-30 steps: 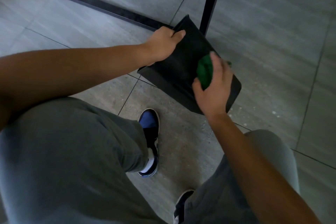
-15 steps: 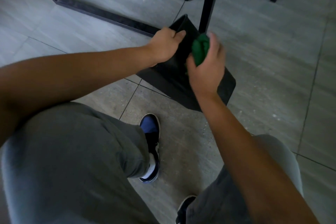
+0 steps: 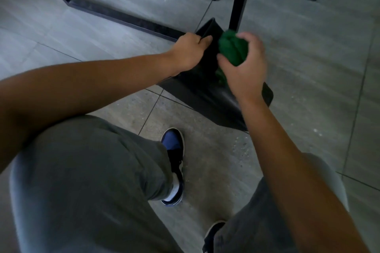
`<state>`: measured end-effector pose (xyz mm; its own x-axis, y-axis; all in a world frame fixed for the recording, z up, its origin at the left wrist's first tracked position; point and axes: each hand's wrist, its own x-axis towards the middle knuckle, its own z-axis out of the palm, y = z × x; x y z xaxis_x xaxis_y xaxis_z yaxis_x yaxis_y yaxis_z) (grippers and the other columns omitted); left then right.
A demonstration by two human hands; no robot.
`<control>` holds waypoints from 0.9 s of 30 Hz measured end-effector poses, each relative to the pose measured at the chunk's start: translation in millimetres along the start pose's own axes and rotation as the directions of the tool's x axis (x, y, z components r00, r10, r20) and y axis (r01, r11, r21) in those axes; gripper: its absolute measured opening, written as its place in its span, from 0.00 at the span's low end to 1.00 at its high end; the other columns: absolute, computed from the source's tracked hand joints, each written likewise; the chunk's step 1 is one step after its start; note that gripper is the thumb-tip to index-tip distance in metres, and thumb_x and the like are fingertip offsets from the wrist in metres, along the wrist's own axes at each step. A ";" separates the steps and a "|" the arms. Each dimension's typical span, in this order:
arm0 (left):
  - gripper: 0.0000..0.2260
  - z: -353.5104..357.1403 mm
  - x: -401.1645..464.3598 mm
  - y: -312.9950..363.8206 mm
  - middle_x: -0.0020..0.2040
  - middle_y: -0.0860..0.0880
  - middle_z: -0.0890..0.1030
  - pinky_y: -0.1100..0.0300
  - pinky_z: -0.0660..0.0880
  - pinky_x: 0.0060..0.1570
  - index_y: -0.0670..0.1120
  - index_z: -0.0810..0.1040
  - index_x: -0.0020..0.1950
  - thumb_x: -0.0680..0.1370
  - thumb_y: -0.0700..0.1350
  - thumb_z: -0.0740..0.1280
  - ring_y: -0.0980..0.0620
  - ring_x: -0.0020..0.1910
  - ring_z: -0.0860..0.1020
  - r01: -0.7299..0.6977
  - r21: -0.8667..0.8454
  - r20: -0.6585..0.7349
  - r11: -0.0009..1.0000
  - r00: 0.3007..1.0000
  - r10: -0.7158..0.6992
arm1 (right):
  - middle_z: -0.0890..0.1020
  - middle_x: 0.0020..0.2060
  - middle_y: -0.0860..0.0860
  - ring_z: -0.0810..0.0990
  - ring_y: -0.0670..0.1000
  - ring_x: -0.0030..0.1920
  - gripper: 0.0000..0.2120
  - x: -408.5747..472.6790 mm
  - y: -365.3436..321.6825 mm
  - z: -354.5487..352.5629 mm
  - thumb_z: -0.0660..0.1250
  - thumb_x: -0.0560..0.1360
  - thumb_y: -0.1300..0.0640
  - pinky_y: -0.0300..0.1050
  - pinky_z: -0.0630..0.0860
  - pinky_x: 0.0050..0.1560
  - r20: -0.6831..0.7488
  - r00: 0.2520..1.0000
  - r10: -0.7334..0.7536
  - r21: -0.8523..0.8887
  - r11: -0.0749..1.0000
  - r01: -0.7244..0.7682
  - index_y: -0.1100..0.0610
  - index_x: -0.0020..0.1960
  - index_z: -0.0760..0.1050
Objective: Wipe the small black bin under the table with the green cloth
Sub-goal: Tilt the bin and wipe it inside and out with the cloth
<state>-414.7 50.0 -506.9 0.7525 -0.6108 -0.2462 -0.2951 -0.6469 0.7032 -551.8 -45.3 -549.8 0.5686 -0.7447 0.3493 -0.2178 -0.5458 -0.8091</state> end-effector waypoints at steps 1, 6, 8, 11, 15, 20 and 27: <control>0.22 0.5 -0.1 -0.1 0.31 0.52 0.72 0.61 0.67 0.31 0.48 0.70 0.31 0.84 0.54 0.61 0.55 0.31 0.72 -0.001 0.016 -0.014 1.000 1.000 0.001 | 0.81 0.60 0.52 0.78 0.51 0.61 0.26 -7.8 -3.7 4.8 0.76 0.70 0.49 0.46 0.75 0.63 0.065 0.995 -0.075 -0.023 0.997 0.077 0.56 0.65 0.78; 0.23 -12.6 -5.9 -15.3 0.38 0.43 0.80 0.60 0.78 0.45 0.39 0.77 0.40 0.85 0.56 0.60 0.48 0.40 0.81 0.036 -0.062 0.047 0.997 0.998 -0.033 | 0.78 0.61 0.58 0.79 0.60 0.60 0.27 -77.5 48.3 -24.4 0.70 0.67 0.43 0.51 0.78 0.55 0.202 0.971 0.126 -0.222 0.972 -0.080 0.52 0.64 0.80; 0.25 -14.8 -8.2 -15.8 0.46 0.38 0.83 0.51 0.79 0.54 0.34 0.80 0.49 0.85 0.56 0.60 0.43 0.48 0.83 0.034 -0.095 0.075 0.995 0.997 -0.027 | 0.79 0.58 0.57 0.81 0.60 0.55 0.28 -72.6 59.5 -45.9 0.68 0.66 0.41 0.48 0.77 0.50 0.135 0.955 0.264 -0.297 0.930 -0.216 0.52 0.63 0.79; 0.24 -8.2 -9.0 -4.7 0.38 0.42 0.80 0.56 0.75 0.43 0.39 0.78 0.41 0.84 0.57 0.60 0.47 0.39 0.80 0.009 -0.040 0.081 0.999 0.997 -0.006 | 0.81 0.58 0.52 0.81 0.52 0.54 0.27 -44.0 31.4 -47.7 0.72 0.67 0.45 0.42 0.73 0.51 0.148 0.975 0.166 -0.228 0.965 -0.129 0.48 0.66 0.76; 0.23 -4.5 -9.4 1.7 0.33 0.48 0.77 0.57 0.75 0.40 0.45 0.73 0.33 0.84 0.56 0.61 0.52 0.33 0.77 0.000 -0.006 0.078 1.000 0.997 0.001 | 0.77 0.62 0.53 0.80 0.54 0.56 0.29 -47.3 10.3 -23.9 0.72 0.69 0.45 0.46 0.77 0.49 0.366 0.930 0.010 -0.206 0.976 0.071 0.45 0.68 0.72; 0.27 -13.3 -12.5 -9.3 0.51 0.34 0.83 0.46 0.79 0.58 0.32 0.80 0.54 0.85 0.57 0.59 0.42 0.50 0.83 0.034 -0.072 0.099 0.997 0.995 -0.027 | 0.77 0.60 0.56 0.81 0.60 0.53 0.25 -51.9 61.8 -55.7 0.74 0.71 0.47 0.49 0.76 0.50 0.086 0.910 0.405 -0.363 0.863 -0.350 0.48 0.67 0.74; 0.21 -9.3 -5.8 -6.4 0.36 0.50 0.76 0.59 0.73 0.43 0.47 0.72 0.35 0.84 0.56 0.61 0.54 0.40 0.78 0.007 -0.032 0.061 0.999 0.998 -0.005 | 0.77 0.61 0.58 0.81 0.61 0.53 0.27 -70.9 72.5 -54.6 0.75 0.70 0.50 0.50 0.77 0.52 0.186 0.927 0.326 -0.343 0.906 -0.250 0.49 0.68 0.75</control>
<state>-411.7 62.0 -503.8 0.7166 -0.6341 -0.2905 -0.2705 -0.6366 0.7222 -651.2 -53.1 -607.4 0.6036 -0.7968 -0.0280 -0.6114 -0.4401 -0.6577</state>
